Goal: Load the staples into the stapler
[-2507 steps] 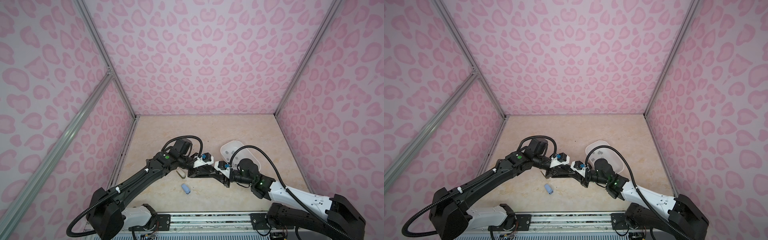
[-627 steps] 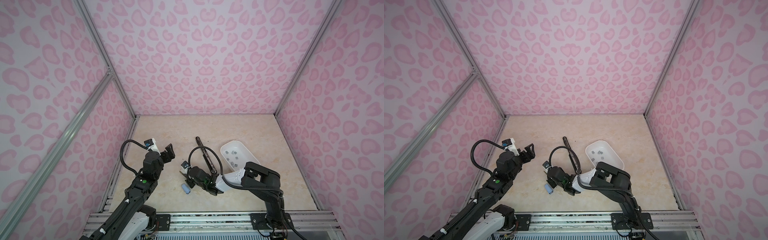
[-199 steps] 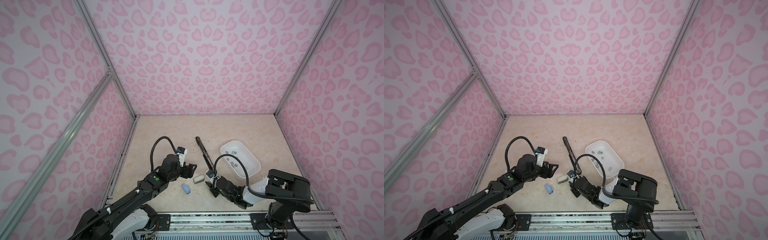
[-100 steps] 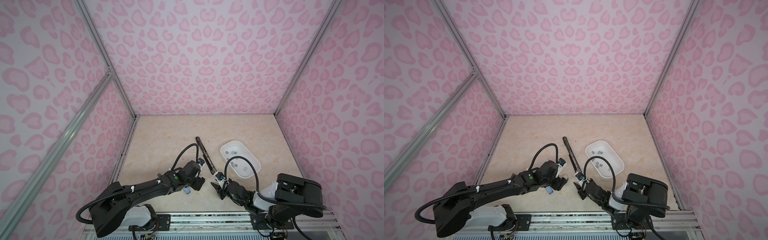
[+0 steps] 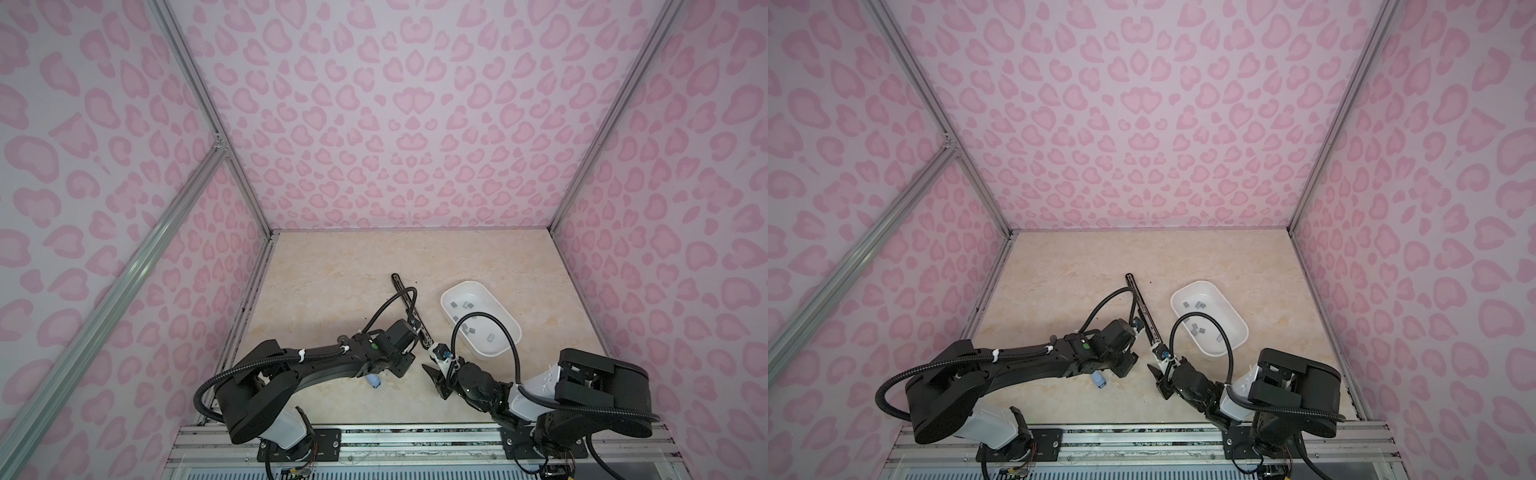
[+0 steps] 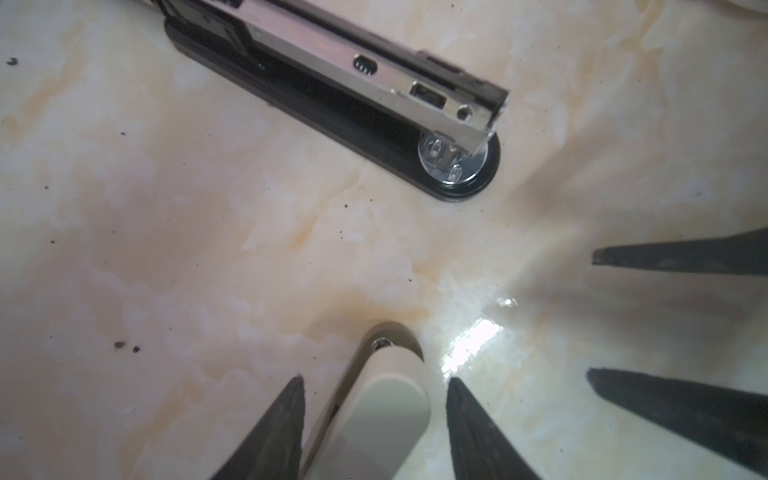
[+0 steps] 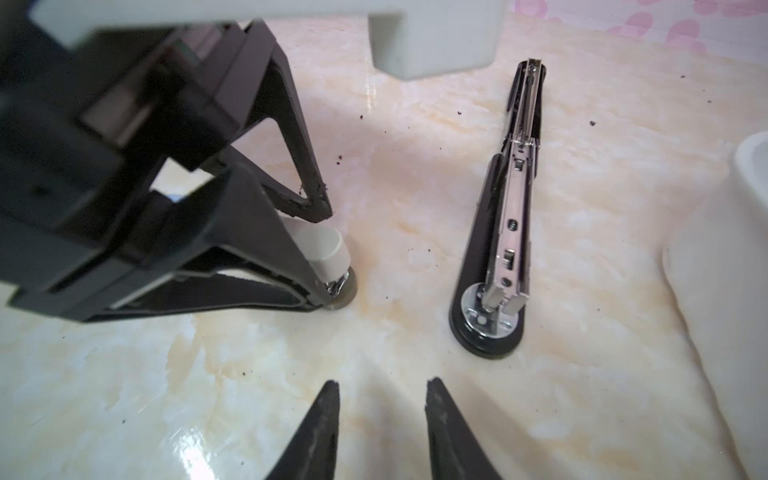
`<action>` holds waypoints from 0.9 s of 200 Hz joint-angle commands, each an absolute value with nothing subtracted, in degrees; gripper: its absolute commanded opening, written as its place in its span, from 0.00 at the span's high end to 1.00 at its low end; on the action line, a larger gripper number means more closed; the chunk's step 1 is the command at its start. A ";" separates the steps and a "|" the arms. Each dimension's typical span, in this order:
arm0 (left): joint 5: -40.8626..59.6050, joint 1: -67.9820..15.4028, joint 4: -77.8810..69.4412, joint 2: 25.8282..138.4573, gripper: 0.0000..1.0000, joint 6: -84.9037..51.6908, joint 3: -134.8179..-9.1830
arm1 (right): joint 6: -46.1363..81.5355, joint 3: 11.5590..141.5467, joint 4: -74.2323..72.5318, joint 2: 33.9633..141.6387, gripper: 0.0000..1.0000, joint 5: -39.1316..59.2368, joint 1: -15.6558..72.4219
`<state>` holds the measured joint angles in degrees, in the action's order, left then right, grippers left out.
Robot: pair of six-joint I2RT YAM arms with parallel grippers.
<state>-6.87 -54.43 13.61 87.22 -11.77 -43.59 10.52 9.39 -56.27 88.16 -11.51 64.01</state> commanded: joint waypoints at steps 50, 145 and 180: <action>-5.54 -54.49 14.50 89.95 0.67 -10.71 -45.41 | 11.40 10.43 -58.03 90.01 0.64 -11.21 64.00; -2.18 -55.18 12.02 84.77 0.85 -9.53 -42.93 | 13.55 9.22 -61.75 90.70 0.67 -11.86 63.98; -3.34 -57.91 11.30 83.65 0.90 -8.23 -42.77 | 16.68 8.35 -64.41 89.72 0.73 -13.34 63.81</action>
<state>-2.96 -56.36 12.91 84.55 -9.87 -42.87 13.63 8.88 -59.99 90.06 -11.20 63.96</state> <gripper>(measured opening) 0.248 0.283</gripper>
